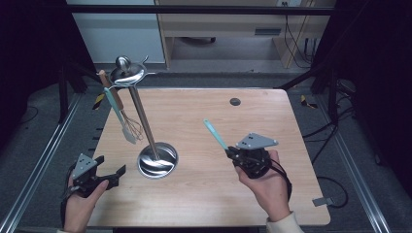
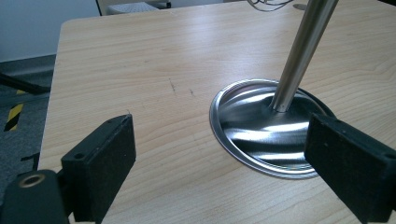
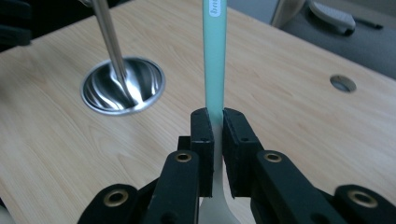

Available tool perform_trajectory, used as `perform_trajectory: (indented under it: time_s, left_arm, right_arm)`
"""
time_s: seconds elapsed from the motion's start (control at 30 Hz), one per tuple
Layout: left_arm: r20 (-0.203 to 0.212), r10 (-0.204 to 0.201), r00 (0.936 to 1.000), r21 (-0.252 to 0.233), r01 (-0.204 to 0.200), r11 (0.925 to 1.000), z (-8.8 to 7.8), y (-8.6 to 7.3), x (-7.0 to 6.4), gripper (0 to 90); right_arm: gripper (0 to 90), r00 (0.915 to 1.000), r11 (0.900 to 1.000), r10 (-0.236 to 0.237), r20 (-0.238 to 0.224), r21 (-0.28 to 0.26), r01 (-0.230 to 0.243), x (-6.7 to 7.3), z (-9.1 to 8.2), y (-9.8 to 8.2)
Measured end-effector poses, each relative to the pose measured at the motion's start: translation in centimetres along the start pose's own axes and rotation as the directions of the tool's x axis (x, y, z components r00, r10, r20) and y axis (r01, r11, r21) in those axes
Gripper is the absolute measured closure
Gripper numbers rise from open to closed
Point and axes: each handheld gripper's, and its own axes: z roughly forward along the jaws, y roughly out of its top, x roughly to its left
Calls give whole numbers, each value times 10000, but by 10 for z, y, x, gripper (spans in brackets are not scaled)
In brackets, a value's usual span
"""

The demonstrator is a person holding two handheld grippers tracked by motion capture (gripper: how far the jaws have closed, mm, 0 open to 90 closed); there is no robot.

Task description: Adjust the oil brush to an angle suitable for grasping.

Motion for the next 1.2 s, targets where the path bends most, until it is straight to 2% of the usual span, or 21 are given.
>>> perform_trajectory:
  time_s: [0.33, 0.77, 1.2]
  left_arm:
    - [-5, 2, 10000, -35, -2, 10000, -2, 0, 1, 86]
    - [-5, -21, 10000, -64, 21, 10000, -3, 0, 1, 86]
    - [11, -47, 10000, -94, 47, 9999, -3, 1, 1, 86]
  right_arm:
    - [836, 9971, 9927, -558, -521, -1096, 499, 40, 3, 40]
    - [837, 9923, 9761, -937, -806, -2037, 756, 68, -1, 66]
    - [837, 9885, 9378, -1400, -567, -3278, 1140, 91, -26, 93]
